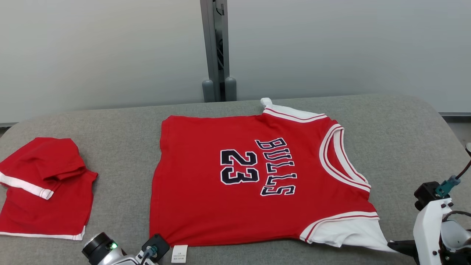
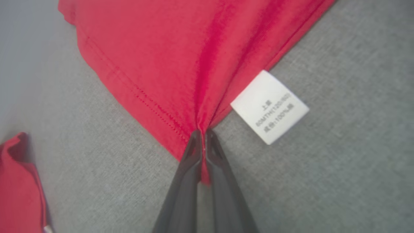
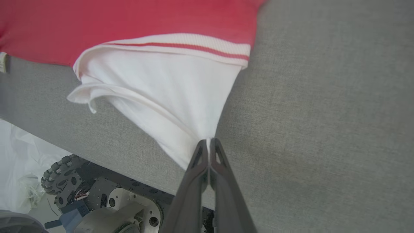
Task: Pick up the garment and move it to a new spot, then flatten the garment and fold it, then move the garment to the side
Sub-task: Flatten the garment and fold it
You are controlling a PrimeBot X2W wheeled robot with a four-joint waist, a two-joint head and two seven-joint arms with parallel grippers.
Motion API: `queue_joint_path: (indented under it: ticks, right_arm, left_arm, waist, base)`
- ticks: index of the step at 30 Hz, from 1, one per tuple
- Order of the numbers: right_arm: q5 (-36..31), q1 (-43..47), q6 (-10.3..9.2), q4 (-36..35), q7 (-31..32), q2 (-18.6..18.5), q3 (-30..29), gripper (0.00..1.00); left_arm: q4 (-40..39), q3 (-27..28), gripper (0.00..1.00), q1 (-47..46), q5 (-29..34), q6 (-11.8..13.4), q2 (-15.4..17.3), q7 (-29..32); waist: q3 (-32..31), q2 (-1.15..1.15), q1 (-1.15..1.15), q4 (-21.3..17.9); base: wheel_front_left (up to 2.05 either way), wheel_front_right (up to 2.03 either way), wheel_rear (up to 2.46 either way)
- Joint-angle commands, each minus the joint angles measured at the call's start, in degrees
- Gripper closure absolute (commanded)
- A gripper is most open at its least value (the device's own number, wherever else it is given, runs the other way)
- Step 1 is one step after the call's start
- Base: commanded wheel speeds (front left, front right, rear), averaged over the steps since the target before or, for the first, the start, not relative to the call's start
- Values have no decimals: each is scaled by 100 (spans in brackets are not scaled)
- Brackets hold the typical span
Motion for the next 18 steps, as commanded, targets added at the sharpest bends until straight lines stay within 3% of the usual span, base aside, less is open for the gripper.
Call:
queue_joint_path:
  ticks: [1, 5, 9, 18]
  right_arm:
    - [128, 35, -1, -51, 90, -109, -4, 100]
    - [321, 127, -1, -175, 416, -269, 75, 100]
    - [529, 205, -1, -277, 736, -414, 108, 100]
    - [793, 309, -1, -580, 861, -539, -30, 100]
  left_arm:
    - [-38, -363, 100, 313, -260, -63, 118, 250]
    - [-720, -1249, 100, 405, -1145, -67, 557, 824]
    - [-1765, -2005, 100, 228, -2062, -63, 1308, 1554]
    - [-3975, -2377, 100, -125, -3125, -29, 2622, 3030]
  waist:
    - [-6, 0, 1, 13]
    - [-9, 0, 1, 46]
    - [-16, 0, 1, 86]
    - [-20, 0, 1, 146]
  base:
    - [0, 0, 0]
    - [0, 0, 0]
    - [0, 0, 0]
    - [0, 0, 0]
